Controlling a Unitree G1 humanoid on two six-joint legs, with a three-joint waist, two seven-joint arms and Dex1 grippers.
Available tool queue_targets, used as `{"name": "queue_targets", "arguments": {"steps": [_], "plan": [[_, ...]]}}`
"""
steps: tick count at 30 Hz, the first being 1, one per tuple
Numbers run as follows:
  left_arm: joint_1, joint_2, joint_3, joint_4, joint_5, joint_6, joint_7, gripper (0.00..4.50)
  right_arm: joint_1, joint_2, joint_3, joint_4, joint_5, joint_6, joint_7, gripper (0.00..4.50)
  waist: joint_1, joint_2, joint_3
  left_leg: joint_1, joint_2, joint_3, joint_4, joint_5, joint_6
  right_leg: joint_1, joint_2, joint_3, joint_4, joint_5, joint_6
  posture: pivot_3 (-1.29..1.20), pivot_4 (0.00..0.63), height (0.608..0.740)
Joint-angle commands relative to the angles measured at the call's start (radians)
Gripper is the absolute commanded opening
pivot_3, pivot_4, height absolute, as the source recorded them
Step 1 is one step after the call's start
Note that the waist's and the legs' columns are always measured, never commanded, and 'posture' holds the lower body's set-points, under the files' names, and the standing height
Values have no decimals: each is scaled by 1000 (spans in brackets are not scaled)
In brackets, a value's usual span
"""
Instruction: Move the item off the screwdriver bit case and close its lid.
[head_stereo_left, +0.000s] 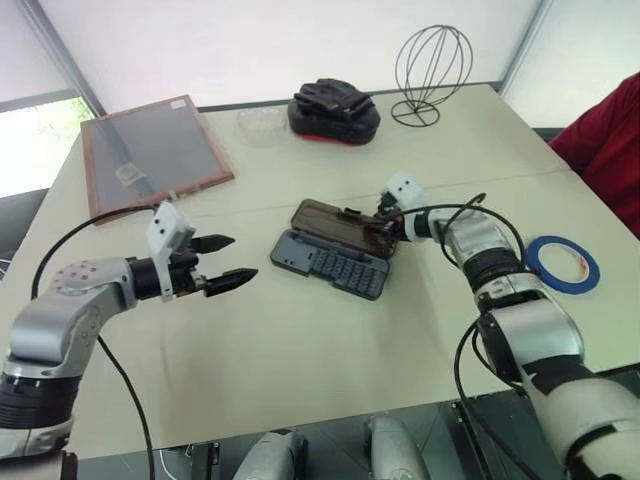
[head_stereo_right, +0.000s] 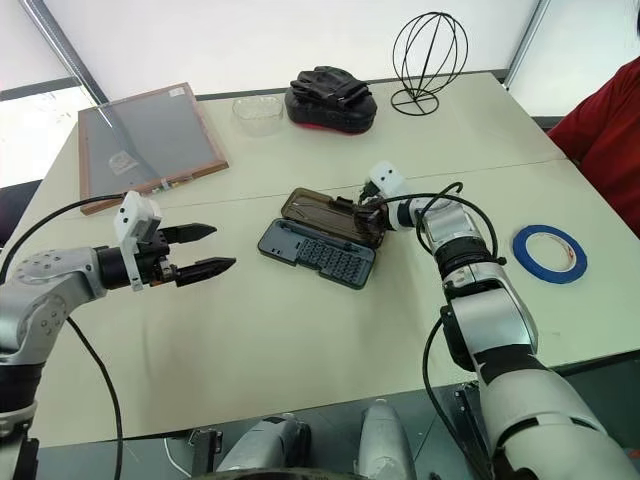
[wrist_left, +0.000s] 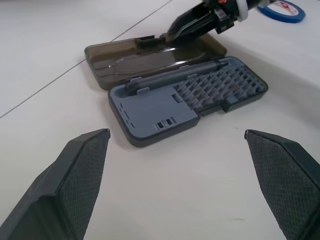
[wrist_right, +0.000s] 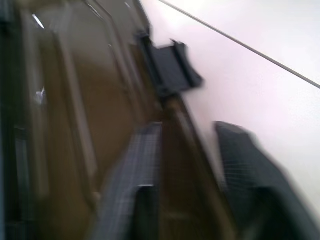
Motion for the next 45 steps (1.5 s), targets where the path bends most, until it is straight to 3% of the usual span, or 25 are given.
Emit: {"name": "queue_targets", "arguments": {"steps": [1,5,9,14,21,33,36,42,45], "plan": [[-1,-17,11,-38,-8,-11,19,4500,1,19,14,49,-27,-2,8,41,-8,-1,-1,0,0,0,0,0,0,0,0,0,0,0,0,0,150,740],[-7,-22,-5,-38,-4,-12,10,4500,13,-13,52,49,-80,-75,41,41,-16,-1,-1,0,0,-1,0,0,0,0,0,0,1,0,0,0,150,740],[-22,-14,-24,-17,5,-26,-18,4500,54,-73,115,-49,-124,-390,140,41,-13,-1,-1,0,-1,-2,0,0,0,0,0,0,1,0,0,0,150,740],[-40,8,-51,-11,12,-28,-66,4500,105,-115,135,-218,-92,-599,303,41,-23,-1,-1,-1,0,-2,-1,0,0,0,0,-1,0,0,0,0,150,740],[-33,45,-74,-70,-9,-9,-119,4500,119,-104,153,-327,-71,-675,399,41,-18,0,-1,-1,0,-2,-1,0,0,-1,1,-1,0,0,0,0,150,740],[-18,23,-74,-86,-6,-9,-83,4500,101,-56,149,-272,-99,-630,375,41,-18,0,-1,-1,0,-2,-1,0,0,-1,1,-1,0,0,0,0,150,740],[-18,19,-76,-85,-5,-11,-78,4500,99,-60,150,-264,-113,-632,359,978,-19,0,-1,-1,0,-2,-1,0,0,-1,1,-1,0,0,0,0,150,740],[-28,7,-79,-58,6,-28,-77,4500,97,-77,126,-310,-146,-669,251,4091,-18,0,-1,-1,0,-2,-1,0,0,0,1,-1,0,0,0,0,150,740],[-41,-6,-69,-57,1,-37,-66,4500,145,-132,45,-538,-58,-513,265,4091,-15,0,0,-1,0,-2,-1,0,0,-1,1,-1,0,0,0,0,150,740]]}}
